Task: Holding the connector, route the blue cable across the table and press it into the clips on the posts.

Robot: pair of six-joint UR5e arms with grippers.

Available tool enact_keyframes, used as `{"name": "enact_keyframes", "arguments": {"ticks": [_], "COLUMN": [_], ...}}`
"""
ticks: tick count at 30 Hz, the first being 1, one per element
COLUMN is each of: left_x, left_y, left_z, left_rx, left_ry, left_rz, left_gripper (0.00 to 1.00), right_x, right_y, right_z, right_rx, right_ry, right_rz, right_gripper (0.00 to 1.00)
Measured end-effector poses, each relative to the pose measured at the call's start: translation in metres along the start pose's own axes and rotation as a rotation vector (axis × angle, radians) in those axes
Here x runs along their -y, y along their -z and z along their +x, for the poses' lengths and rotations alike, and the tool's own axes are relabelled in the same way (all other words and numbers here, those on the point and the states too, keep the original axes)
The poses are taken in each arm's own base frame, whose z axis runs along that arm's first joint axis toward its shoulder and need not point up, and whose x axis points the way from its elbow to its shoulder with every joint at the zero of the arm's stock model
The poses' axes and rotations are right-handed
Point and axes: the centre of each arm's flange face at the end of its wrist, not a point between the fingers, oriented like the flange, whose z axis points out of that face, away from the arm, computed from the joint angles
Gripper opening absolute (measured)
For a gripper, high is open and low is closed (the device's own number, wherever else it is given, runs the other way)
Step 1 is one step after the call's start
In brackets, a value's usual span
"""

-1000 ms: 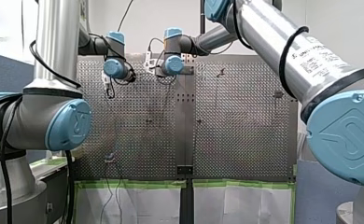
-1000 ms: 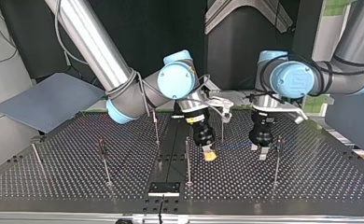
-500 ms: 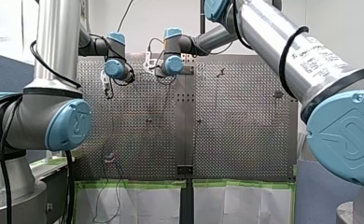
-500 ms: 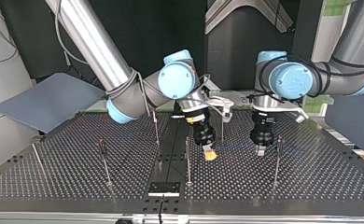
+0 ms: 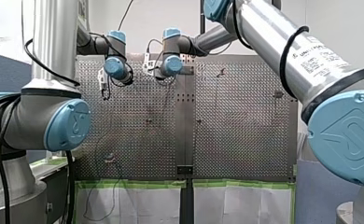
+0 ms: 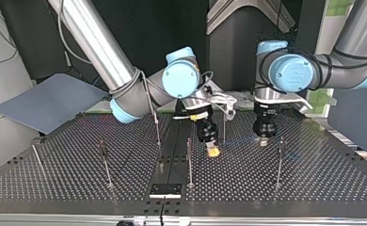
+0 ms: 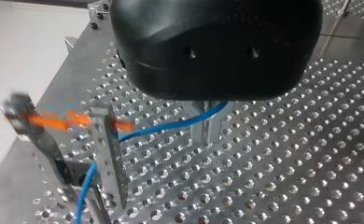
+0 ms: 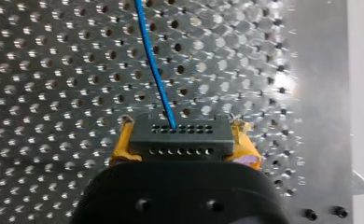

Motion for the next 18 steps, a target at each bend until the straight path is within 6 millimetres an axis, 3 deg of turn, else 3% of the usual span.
{"name": "enact_keyframes", "arguments": {"ticks": [5, 18], "left_x": [0.002, 0.01], "left_y": [0.013, 0.036], "left_z": [0.006, 0.059], "left_rx": [0.006, -0.024], "left_ry": [0.001, 0.028], "left_rz": [-0.02, -0.021], "left_gripper": [0.0, 0.0], "right_x": [-0.002, -0.011], "right_y": [0.004, 0.02], "right_z": [-0.015, -0.063], "right_rx": [0.035, 0.143], "right_ry": [0.006, 0.022], "right_rz": [-0.005, -0.02], "right_gripper": [0.0, 0.0]}}
